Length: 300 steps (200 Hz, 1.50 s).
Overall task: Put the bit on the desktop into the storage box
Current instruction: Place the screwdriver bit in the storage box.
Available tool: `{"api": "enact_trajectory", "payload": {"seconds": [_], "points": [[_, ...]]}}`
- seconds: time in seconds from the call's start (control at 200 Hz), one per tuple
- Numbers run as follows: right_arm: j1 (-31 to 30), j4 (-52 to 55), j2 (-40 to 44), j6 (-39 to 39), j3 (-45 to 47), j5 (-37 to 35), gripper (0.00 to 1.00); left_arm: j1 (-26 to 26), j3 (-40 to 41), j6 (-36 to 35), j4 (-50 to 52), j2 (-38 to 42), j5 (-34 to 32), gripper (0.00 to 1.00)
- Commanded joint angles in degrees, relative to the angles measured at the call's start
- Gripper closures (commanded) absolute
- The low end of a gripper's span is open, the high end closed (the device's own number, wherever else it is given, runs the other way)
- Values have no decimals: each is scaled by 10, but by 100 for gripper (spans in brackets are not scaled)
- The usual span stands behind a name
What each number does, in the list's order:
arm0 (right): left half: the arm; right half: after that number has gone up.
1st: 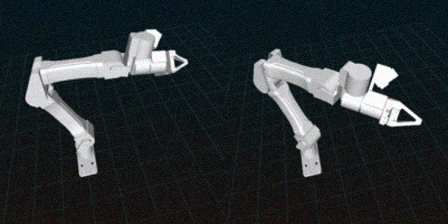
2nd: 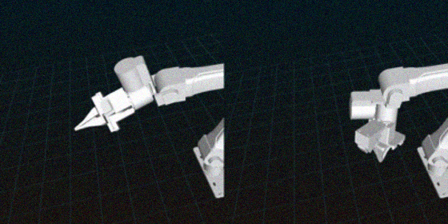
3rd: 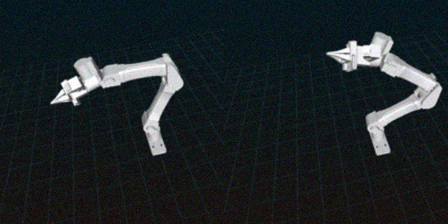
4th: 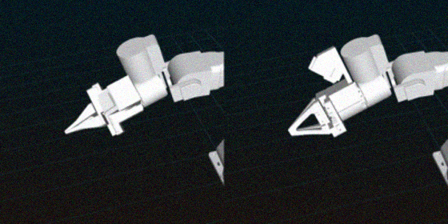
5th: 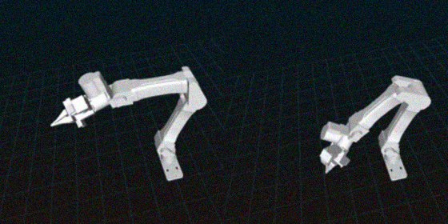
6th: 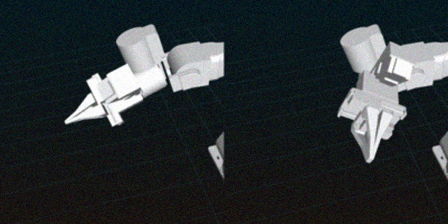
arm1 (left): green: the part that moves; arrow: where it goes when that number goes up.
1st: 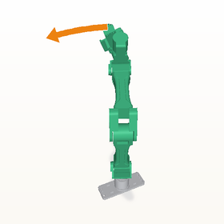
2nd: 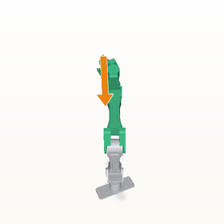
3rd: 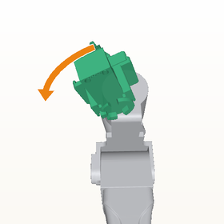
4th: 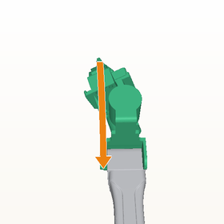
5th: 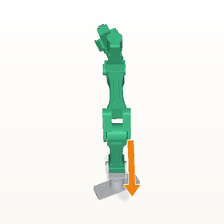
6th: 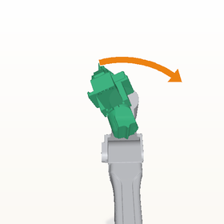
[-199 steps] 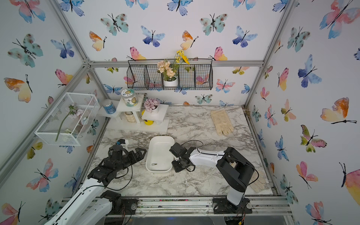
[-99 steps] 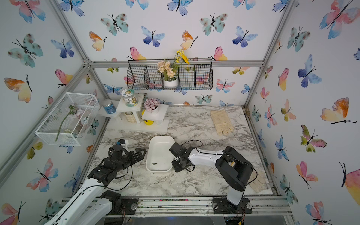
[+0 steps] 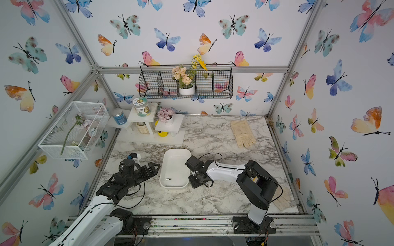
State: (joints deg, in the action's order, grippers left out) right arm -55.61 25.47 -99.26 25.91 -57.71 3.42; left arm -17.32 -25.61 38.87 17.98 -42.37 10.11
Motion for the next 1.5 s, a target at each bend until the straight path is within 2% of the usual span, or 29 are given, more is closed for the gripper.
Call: {"api": "enact_trajectory", "payload": {"seconds": [0.0, 0.31, 0.486, 0.701, 0.981, 1.331, 1.497], "points": [[-5, 38, 31, 1, -22, -38, 87, 3, 0, -2, 9, 3, -14, 1], [-5, 91, 84, -12, -77, -94, 86, 4, -1, -2, 14, 3, -24, 1], [-5, 61, 73, -43, -117, -58, 86, 4, -7, -7, 27, 2, -33, 1], [-5, 31, -6, -76, -186, -1, 86, 4, -10, -10, 35, 4, -37, 1], [-5, 17, -132, -96, -265, 12, 86, 5, -2, -9, 41, 21, -31, 1], [-5, 0, -197, -97, -307, 14, 84, 5, 4, -5, 31, 22, -22, 1], [-5, 1, -209, -97, -317, 12, 76, 5, 7, -4, 28, 22, -20, 1]]}}
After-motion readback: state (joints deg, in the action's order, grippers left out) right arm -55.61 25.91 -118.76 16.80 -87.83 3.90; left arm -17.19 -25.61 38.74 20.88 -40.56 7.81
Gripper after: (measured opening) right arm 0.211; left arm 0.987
